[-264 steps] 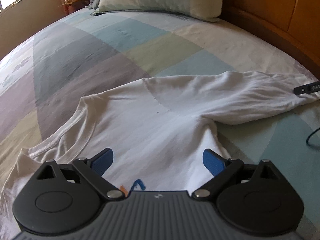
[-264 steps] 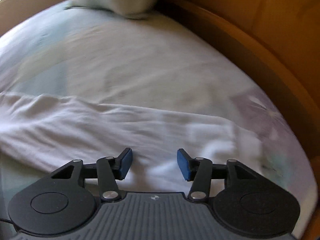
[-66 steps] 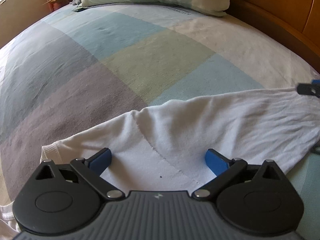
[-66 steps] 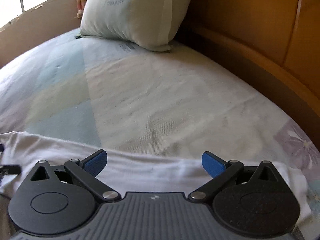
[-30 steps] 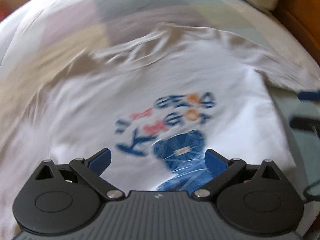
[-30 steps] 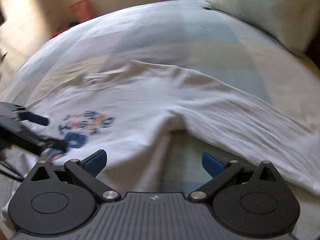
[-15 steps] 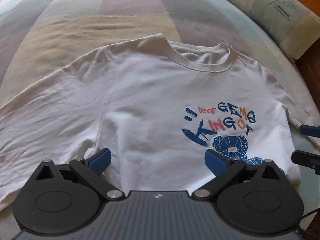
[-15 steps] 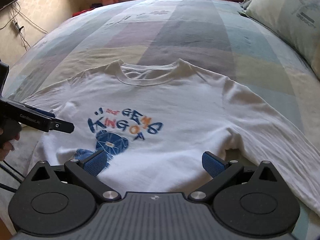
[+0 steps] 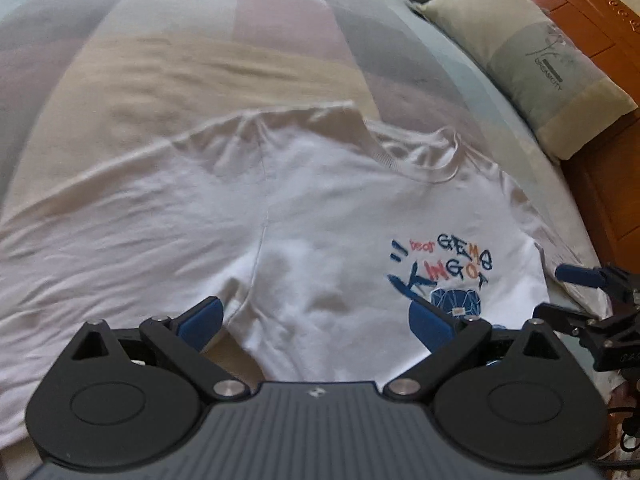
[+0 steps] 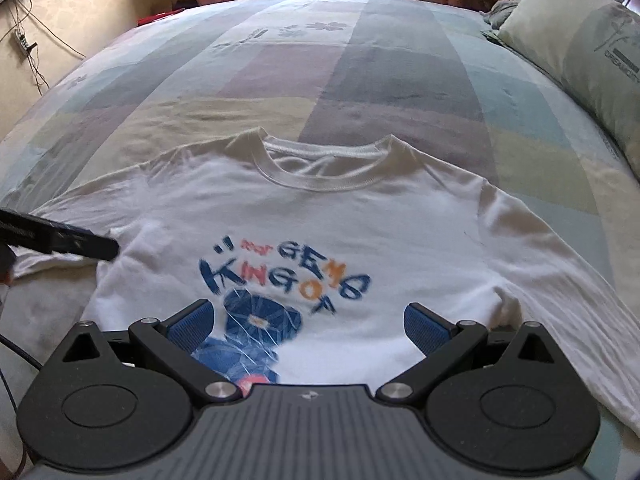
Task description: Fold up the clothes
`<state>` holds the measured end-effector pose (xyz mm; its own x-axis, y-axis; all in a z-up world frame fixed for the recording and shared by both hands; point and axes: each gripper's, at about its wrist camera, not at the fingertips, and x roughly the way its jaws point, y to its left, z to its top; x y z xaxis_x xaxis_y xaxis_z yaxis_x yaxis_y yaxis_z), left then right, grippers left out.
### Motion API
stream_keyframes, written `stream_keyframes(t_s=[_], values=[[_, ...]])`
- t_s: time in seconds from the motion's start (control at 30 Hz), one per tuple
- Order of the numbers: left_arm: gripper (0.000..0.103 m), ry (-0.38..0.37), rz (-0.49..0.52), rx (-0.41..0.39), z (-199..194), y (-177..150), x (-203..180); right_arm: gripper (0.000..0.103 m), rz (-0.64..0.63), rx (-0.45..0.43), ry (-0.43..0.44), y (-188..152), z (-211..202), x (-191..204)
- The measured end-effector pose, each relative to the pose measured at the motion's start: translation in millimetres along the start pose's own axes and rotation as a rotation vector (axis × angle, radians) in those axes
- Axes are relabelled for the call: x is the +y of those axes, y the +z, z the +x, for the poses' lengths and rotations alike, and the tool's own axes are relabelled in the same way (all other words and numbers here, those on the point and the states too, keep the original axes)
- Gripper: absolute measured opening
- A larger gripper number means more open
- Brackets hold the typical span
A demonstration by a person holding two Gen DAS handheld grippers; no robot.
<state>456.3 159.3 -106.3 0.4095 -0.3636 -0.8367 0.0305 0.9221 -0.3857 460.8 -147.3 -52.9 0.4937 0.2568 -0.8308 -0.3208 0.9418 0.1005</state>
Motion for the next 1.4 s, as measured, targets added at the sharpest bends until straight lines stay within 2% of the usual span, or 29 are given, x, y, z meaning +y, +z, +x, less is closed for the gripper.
stream_keyframes(t_s=[0.03, 0.1, 0.17, 0.27, 0.43, 0.53, 0.6, 0.77, 0.97, 1.07, 1.2, 1.4], values=[[0.099, -0.006, -0.008, 0.02, 7.2, -0.5, 4.7, 0.103, -0.006, 0.0, 0.005, 2.6, 1.5, 4.2], [0.097, 0.032, -0.002, 0.042, 15.0, -3.7, 16.1, 0.103, -0.028, -0.004, 0.006, 6.3, 2.5, 11.3], [0.097, 0.011, -0.008, 0.023, 7.0, -4.1, 22.2, 0.103, -0.057, -0.004, 0.003, 8.9, 3.4, 17.1], [0.097, 0.103, 0.008, 0.011, -3.5, -5.0, 24.5, 0.103, -0.074, 0.006, -0.007, 9.8, 6.1, 21.7], [0.097, 0.084, 0.044, 0.003, -18.4, -12.9, 27.0, 0.103, -0.06, 0.009, -0.008, 12.2, 7.5, 30.8], [0.097, 0.09, 0.044, 0.063, -14.7, -22.8, 34.3, 0.103, -0.067, 0.013, -0.002, 14.5, 8.7, 40.7], [0.098, 0.09, 0.05, 0.047, -20.6, -30.5, 39.8, 0.103, -0.079, 0.019, -0.003, 14.1, 7.6, 46.1], [0.097, 0.138, 0.041, 0.045, -39.6, -37.9, 42.4, 0.103, -0.077, 0.034, -0.029, 5.9, 0.1, 49.6], [0.097, 0.097, 0.041, 0.025, -42.6, -44.1, 19.3, 0.103, -0.028, 0.046, -0.039, -7.5, -7.6, 45.5], [0.097, 0.101, 0.042, 0.011, -40.1, -51.7, 2.1, 0.103, -0.039, 0.049, -0.019, -14.9, -10.0, 44.4], [0.097, 0.147, 0.034, 0.002, -39.8, -64.9, -20.2, 0.103, -0.076, 0.042, 0.011, -27.9, -15.3, 35.7], [0.097, 0.245, 0.074, -0.009, -46.4, -85.1, -74.8, 0.103, -0.11, 0.028, 0.053, -55.2, -43.9, -4.2]])
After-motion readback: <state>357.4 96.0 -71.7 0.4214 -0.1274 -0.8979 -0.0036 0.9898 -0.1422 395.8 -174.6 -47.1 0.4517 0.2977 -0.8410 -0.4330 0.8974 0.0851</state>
